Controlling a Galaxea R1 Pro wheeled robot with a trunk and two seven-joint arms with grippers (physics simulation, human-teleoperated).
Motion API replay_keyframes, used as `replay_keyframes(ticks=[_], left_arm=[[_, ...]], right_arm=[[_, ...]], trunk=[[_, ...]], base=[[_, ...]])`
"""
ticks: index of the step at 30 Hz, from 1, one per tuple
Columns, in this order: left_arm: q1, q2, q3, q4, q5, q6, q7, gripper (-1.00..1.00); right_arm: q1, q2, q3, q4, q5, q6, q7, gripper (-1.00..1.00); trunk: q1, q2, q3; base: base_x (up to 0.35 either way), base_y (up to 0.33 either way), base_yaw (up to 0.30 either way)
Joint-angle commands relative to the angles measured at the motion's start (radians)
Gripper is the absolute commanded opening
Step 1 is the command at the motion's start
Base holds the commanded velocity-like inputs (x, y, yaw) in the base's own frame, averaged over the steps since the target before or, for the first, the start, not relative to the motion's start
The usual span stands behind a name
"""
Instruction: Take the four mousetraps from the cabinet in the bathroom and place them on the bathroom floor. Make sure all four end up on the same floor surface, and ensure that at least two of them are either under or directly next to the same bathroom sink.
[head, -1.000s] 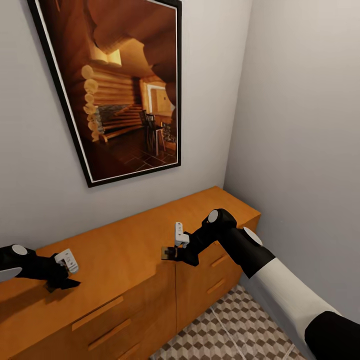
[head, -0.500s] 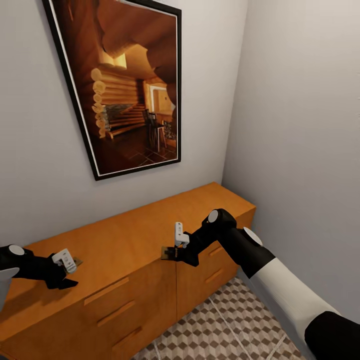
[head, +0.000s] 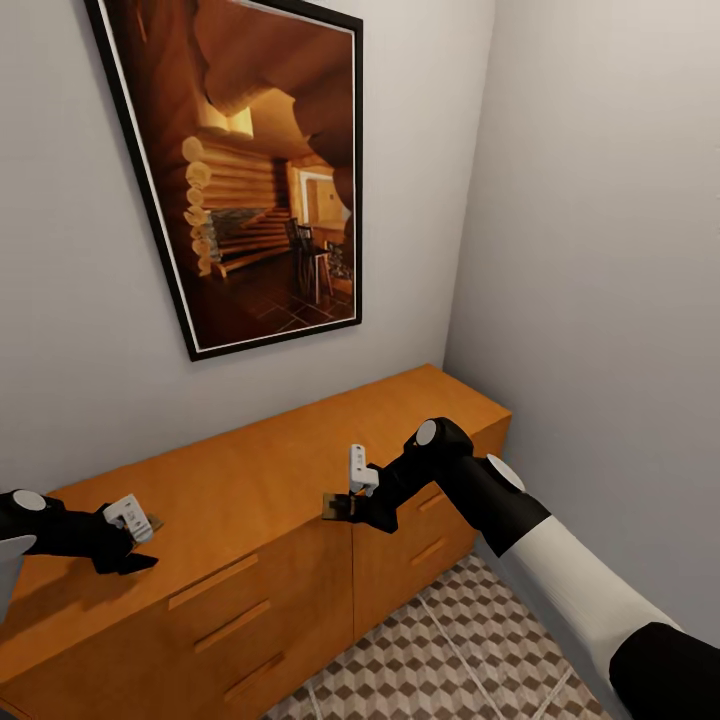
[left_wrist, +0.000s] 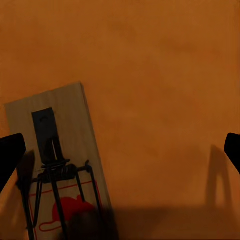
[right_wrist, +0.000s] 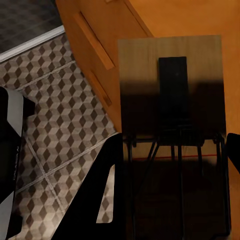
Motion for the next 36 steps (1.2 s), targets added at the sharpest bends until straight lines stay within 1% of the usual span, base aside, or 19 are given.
replay_keyframes(ticks=[1, 7, 11, 15, 29, 31, 33, 36], left_arm=[[-0.003, 0.000, -0.003, -0.002, 0.011, 0.004, 0.000, 1.00], [-0.003, 0.004, -0.002, -0.001, 0.011, 0.003, 0.000, 1.00], [-0.003, 0.031, 0.000, -0.006, 0.010, 0.004, 0.000, 1.00], [-0.002, 0.040, -0.001, -0.003, 0.011, 0.004, 0.002, 1.00], [-0.002, 0.044, -0.005, 0.017, 0.015, 0.004, 0.006, 1.00], [-0.002, 0.041, -0.006, 0.029, 0.022, 0.004, 0.007, 1.00], [-0.002, 0.038, -0.007, 0.043, 0.037, 0.004, 0.007, 1.00], [-0.001, 0.028, -0.008, 0.071, 0.076, 0.004, 0.007, 1.00]], right_arm=[[-0.001, 0.000, 0.000, -0.001, 0.003, 0.013, 0.007, -1.00], [-0.001, 0.000, 0.000, -0.001, 0.003, 0.013, 0.007, -1.00], [-0.001, 0.000, 0.000, -0.001, 0.003, 0.013, 0.006, -1.00], [-0.001, 0.000, 0.000, -0.003, 0.003, 0.013, 0.006, -1.00], [-0.001, 0.000, 0.000, -0.005, 0.003, 0.013, 0.007, -1.00], [0.000, 0.000, 0.000, -0.004, 0.003, 0.013, 0.007, -1.00], [0.000, 0.000, 0.000, -0.004, 0.003, 0.013, 0.007, -1.00], [-0.001, 0.000, 0.000, -0.004, 0.003, 0.013, 0.007, -1.00]], trunk=[[0.000, -0.001, -0.001], [0.000, -0.001, -0.001], [0.000, -0.001, -0.001], [0.000, -0.001, -0.001], [0.000, -0.001, -0.001], [0.000, -0.001, -0.001], [0.000, -0.001, -0.001], [0.000, -0.001, -0.001]], base=[[0.000, 0.000, 0.000], [0.000, 0.000, 0.000], [0.000, 0.000, 0.000], [0.000, 0.000, 0.000], [0.000, 0.000, 0.000], [0.000, 0.000, 0.000], [0.000, 0.000, 0.000], [0.000, 0.000, 0.000]])
